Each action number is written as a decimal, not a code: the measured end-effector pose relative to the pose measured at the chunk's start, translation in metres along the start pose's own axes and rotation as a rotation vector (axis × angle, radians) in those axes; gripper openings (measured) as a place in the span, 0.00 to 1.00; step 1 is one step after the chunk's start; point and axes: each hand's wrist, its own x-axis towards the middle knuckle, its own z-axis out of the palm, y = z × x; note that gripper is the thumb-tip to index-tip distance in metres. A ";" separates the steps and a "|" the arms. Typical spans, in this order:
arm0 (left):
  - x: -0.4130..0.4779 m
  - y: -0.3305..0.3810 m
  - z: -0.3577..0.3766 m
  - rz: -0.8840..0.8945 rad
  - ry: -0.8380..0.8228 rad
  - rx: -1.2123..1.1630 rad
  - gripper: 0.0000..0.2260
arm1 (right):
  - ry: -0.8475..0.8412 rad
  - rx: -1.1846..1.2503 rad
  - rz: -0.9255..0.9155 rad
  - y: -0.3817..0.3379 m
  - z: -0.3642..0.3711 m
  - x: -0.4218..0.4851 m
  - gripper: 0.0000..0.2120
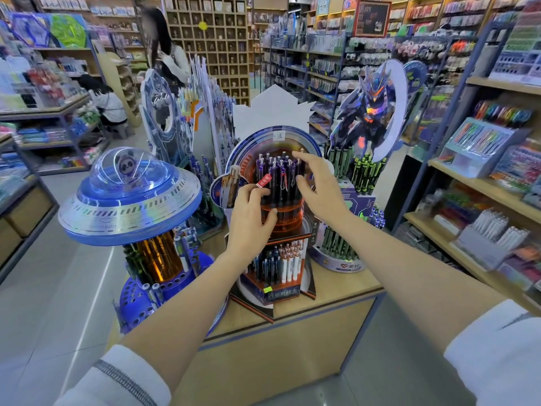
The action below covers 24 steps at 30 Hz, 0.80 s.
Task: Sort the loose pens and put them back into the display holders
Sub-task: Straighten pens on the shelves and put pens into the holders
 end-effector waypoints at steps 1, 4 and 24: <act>0.000 0.000 0.000 -0.001 -0.001 0.000 0.16 | -0.030 0.010 0.003 0.000 0.000 -0.001 0.23; -0.003 0.001 0.001 -0.008 -0.006 0.010 0.17 | -0.098 0.049 0.029 0.002 0.002 -0.007 0.30; -0.242 -0.096 -0.034 -0.537 -0.112 0.361 0.15 | -0.766 0.112 0.265 -0.013 0.141 -0.216 0.21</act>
